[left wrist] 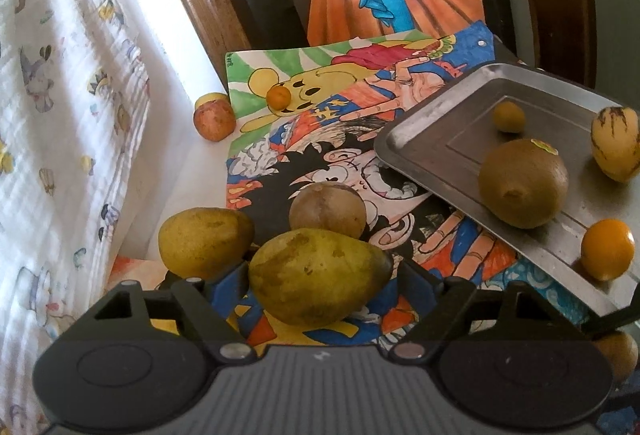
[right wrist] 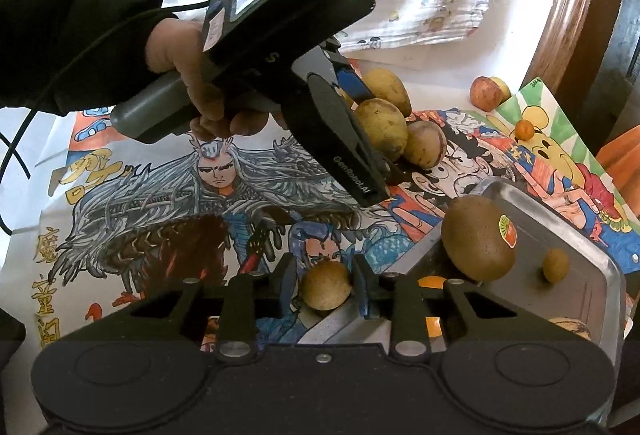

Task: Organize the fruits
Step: 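Bring the left gripper around a green-brown pear while the right grasps a small brown fruit, then lift the pear with the left gripper toward the tray while the right carries its brown fruit there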

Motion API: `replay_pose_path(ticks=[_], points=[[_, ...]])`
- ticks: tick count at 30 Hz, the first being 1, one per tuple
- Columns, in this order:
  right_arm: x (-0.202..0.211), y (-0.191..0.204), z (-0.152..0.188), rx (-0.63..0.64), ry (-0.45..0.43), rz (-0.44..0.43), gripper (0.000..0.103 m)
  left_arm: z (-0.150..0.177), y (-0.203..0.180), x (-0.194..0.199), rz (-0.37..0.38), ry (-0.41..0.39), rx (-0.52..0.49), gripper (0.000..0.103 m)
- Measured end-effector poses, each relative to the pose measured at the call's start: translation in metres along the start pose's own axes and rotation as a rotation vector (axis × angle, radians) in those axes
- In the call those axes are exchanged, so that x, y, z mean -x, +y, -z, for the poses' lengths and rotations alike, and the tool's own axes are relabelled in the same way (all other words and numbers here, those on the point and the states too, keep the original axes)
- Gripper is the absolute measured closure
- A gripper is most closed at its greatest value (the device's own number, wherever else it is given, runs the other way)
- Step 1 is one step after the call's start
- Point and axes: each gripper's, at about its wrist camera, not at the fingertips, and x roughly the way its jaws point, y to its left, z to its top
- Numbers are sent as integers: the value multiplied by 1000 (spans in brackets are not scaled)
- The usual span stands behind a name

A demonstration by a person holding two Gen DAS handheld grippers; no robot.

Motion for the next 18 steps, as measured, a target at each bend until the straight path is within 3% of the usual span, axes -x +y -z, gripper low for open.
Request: replay_pose_path(ticks=[4,18], points=[[-1,-1,0,9,-1,9,74,0,3,-2,-16,4,24,27],[2,1,2,-5,-11,22,74,7,1,9,-44,1,82,28]])
